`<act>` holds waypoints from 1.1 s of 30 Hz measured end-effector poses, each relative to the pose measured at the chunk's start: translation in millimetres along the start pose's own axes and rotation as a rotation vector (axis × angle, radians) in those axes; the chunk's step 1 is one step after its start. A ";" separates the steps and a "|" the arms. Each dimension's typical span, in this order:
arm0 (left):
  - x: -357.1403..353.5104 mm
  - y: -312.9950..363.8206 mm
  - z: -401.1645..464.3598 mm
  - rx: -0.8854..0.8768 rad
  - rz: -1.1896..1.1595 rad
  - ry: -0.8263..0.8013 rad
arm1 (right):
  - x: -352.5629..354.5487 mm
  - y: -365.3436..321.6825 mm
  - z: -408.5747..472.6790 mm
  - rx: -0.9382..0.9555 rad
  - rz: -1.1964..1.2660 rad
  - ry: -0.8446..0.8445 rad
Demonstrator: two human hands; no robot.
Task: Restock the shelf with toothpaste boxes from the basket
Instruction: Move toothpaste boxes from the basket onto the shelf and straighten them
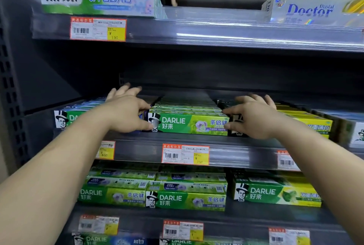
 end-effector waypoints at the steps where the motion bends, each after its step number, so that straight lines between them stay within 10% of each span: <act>1: -0.3 -0.4 1.0 -0.005 -0.021 -0.006 | 0.0 0.0 -0.3 0.000 0.001 -0.003; 33: 4.8 -0.5 -6.0 -0.026 -0.146 -0.052 | 2.0 -4.6 -4.0 0.023 -0.050 -0.011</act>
Point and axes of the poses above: each hand's wrist, its own z-axis towards the middle knuckle, its own x-axis out of the back of the hand, y = z × x, the point moved 1 cm from there along z, towards the middle knuckle, and after that the axes turned 3 degrees about -z, right-handed, at the moved point
